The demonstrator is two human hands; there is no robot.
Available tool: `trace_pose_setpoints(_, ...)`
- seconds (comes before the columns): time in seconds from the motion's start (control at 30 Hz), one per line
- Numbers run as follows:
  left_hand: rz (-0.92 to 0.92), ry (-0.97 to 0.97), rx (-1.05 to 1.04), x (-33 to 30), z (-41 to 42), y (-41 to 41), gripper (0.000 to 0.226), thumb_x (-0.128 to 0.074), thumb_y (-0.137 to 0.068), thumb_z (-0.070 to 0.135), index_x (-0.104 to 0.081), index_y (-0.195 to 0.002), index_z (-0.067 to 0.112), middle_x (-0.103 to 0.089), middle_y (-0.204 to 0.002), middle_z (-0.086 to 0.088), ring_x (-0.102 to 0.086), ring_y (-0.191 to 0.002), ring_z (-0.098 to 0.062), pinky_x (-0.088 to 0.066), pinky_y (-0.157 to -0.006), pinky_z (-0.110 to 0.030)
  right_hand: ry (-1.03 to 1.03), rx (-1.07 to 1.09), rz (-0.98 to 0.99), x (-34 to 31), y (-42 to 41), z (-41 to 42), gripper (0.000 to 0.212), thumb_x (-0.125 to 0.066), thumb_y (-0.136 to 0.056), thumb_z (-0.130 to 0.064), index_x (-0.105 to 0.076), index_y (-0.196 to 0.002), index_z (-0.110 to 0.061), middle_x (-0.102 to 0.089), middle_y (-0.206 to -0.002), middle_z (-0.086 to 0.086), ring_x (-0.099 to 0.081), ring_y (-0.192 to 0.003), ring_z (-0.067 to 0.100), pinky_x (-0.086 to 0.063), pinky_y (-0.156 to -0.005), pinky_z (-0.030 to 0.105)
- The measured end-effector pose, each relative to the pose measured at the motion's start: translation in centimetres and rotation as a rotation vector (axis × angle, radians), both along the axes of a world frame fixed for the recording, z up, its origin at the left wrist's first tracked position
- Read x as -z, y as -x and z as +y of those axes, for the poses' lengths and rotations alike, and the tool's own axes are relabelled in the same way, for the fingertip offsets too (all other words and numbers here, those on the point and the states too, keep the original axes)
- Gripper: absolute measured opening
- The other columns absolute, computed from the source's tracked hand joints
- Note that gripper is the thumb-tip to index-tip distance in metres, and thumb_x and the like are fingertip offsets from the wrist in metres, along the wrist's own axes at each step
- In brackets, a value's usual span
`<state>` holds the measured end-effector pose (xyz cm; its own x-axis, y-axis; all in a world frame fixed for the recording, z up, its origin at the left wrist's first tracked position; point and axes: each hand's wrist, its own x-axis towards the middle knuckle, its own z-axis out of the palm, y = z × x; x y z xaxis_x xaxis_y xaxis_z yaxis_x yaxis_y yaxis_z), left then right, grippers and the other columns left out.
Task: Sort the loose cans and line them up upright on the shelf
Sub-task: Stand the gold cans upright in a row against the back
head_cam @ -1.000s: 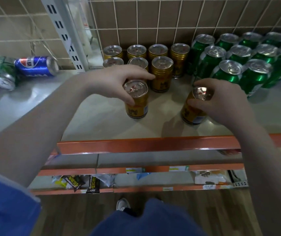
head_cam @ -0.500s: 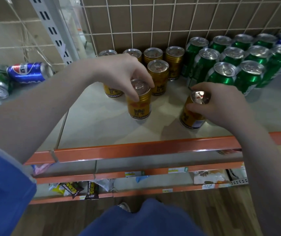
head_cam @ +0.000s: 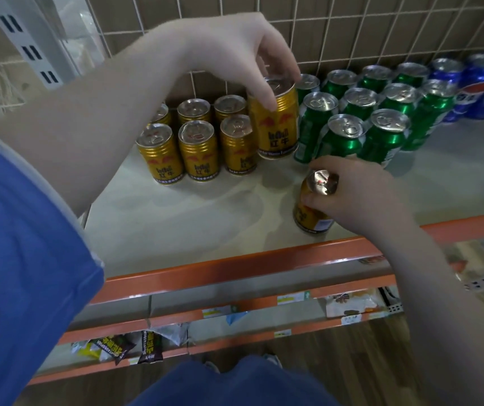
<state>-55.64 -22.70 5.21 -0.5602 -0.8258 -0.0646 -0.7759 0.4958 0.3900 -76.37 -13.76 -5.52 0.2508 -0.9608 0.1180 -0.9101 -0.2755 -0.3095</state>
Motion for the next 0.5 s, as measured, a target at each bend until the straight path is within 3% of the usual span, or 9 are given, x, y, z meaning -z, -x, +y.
trace_pose_setpoints(0.23,-0.089,0.057,0.005,0.9,-2.7,2.0,0.048,-0.072,-0.08,0.027,-0.057,-0.126,0.027,-0.052,-0.117,0.012,-0.052,-0.103,-0.007,-0.04,-0.074,-0.011,0.012,-0.017,0.005,0.1,0.3,0.0,0.045,-0.064,-0.08,-0.039,-0.056,-0.123,-0.032,-0.06,-0.115,0.007,-0.056,-0.104,0.032,-0.044,-0.076,0.035)
trace_pose_setpoints(0.5,-0.172,-0.016,0.007,3.8,-4.0,2.3,0.05,-0.073,-0.08,0.026,-0.056,-0.126,0.032,-0.052,-0.124,0.014,-0.047,-0.109,-0.005,-0.041,-0.088,-0.026,0.045,-0.075,0.042,0.3,-0.1,-0.3,0.045,-0.062,-0.082,-0.039,-0.055,-0.125,-0.03,-0.06,-0.114,0.005,-0.055,-0.105,0.028,-0.042,-0.076,0.034)
